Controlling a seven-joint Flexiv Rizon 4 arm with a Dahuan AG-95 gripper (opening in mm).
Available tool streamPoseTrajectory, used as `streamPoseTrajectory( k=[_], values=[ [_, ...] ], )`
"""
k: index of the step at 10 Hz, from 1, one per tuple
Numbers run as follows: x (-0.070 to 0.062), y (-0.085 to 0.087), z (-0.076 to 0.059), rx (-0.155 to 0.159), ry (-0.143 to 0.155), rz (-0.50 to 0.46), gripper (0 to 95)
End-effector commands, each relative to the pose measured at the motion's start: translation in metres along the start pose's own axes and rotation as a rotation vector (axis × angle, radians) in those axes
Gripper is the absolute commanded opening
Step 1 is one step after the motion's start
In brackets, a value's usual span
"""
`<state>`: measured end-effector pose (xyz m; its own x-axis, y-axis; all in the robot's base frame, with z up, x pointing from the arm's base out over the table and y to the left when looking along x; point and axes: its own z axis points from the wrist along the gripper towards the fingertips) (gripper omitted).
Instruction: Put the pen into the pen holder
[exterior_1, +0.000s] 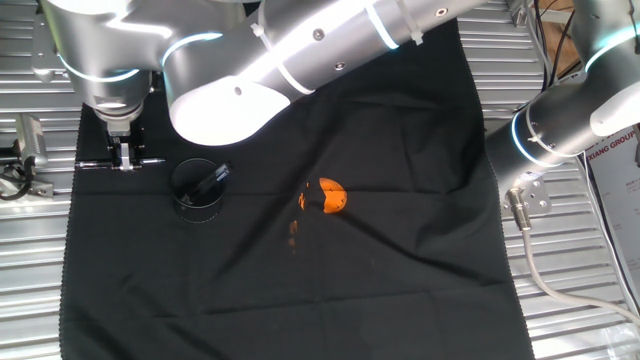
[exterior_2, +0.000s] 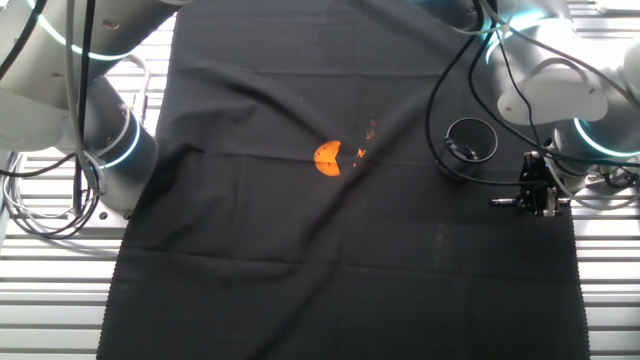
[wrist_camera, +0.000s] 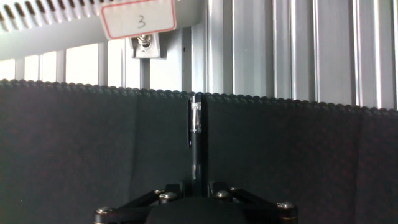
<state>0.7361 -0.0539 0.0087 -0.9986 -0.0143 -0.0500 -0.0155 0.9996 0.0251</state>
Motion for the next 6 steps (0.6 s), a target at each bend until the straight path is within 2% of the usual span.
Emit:
streamPoseTrajectory(
  k=[1, 5, 6],
  values=[
    [0.0006, -0.0002, 0.0002, 0.002, -0.002, 0.000, 0.0],
    [0.0006, -0.0002, 0.0002, 0.000, -0.003, 0.002, 0.0],
    [0.0005, -0.0002, 0.0001, 0.002, 0.004, 0.001, 0.0]
  ],
)
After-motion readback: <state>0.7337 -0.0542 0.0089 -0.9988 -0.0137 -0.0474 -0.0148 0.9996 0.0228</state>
